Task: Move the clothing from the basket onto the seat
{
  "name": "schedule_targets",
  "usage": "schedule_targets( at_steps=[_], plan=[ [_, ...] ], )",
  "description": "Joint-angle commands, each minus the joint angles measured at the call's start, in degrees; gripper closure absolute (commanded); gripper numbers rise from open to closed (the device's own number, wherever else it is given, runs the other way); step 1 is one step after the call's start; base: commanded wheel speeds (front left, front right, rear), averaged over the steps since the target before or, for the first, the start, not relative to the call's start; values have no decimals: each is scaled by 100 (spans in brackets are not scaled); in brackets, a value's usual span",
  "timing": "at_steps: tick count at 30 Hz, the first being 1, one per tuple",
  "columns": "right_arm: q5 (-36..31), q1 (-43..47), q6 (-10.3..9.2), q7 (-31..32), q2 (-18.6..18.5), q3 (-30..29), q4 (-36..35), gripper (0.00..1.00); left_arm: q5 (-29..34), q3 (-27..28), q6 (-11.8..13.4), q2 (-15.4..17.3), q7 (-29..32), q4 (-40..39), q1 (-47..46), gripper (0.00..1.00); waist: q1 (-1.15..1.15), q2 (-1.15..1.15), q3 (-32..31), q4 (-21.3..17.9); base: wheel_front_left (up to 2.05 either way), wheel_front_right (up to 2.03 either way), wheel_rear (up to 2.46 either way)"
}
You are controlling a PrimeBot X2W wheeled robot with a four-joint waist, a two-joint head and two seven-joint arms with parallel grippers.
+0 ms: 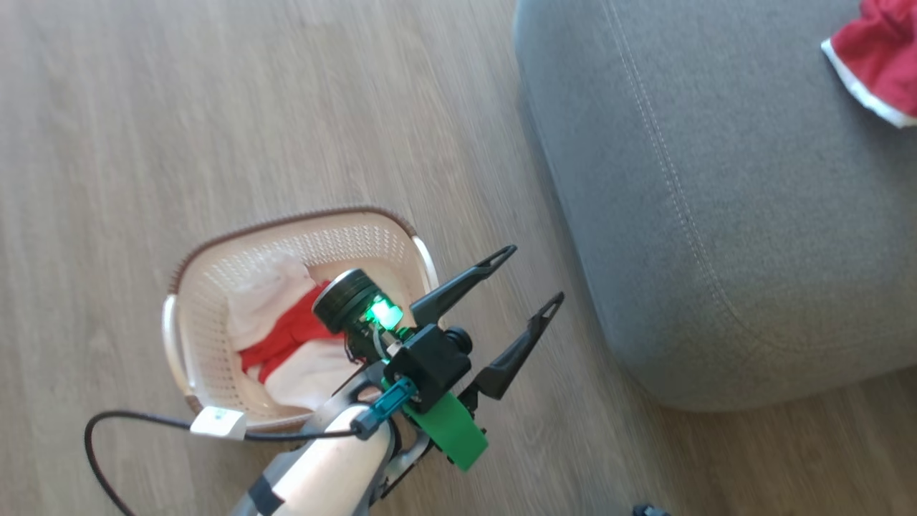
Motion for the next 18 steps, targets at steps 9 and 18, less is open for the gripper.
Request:
schedule_targets(
  at_steps=[9,18],
  plan=[
    [2222,937,-2,-75,-67,1405,-2360,0,-15,740,55,-143,-28,-303,373,0,1,-1,-702,420,0,0,0],
    [3241,2466,-2,-515,-740,2897,-4680,0,-30,1619,479,-193,-28,-527,684,0,1,-1,-1075,818,0,0,0]
  ],
)
